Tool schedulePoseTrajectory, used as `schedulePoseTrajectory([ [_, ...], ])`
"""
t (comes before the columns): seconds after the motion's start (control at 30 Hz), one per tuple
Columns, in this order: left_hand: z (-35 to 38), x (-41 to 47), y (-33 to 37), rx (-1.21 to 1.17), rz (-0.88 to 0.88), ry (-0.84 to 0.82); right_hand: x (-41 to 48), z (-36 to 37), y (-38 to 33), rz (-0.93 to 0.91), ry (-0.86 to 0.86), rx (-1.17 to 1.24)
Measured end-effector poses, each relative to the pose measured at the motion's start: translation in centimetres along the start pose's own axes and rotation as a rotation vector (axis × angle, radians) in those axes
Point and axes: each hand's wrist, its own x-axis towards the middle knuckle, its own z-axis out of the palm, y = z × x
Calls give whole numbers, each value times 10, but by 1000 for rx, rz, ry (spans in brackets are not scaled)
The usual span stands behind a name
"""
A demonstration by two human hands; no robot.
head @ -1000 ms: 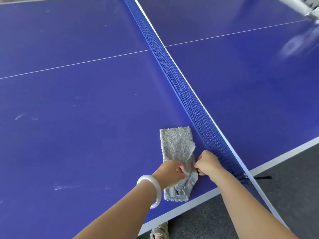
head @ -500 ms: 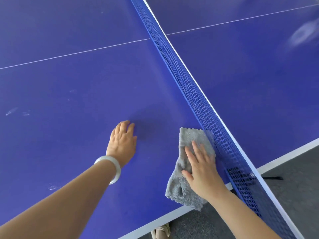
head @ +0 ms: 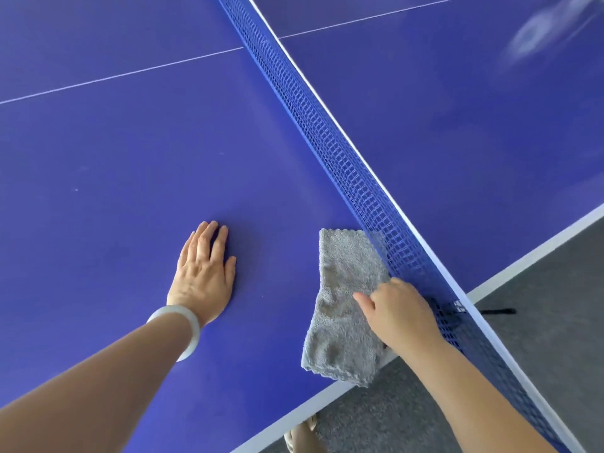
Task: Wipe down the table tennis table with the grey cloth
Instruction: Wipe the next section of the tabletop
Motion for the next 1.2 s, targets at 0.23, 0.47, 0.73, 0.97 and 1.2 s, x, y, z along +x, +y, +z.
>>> schedulePoseTrajectory([
  [0.23,0,0,1,10,-10,-17,32,47,-50,87,122,142],
  [0.47,2,0,-1,17,1,-2,-8,79,11,61,221,80],
  [0.73,2,-1,-1,-2,0,-2,1,89,-56,-118,224,61],
  [0.97,2,1,0,12,-18,-14,7,82,-11,408,212,105],
  [1.2,0,0,-1,25,0,-16,5,83,-87,593,166,205],
])
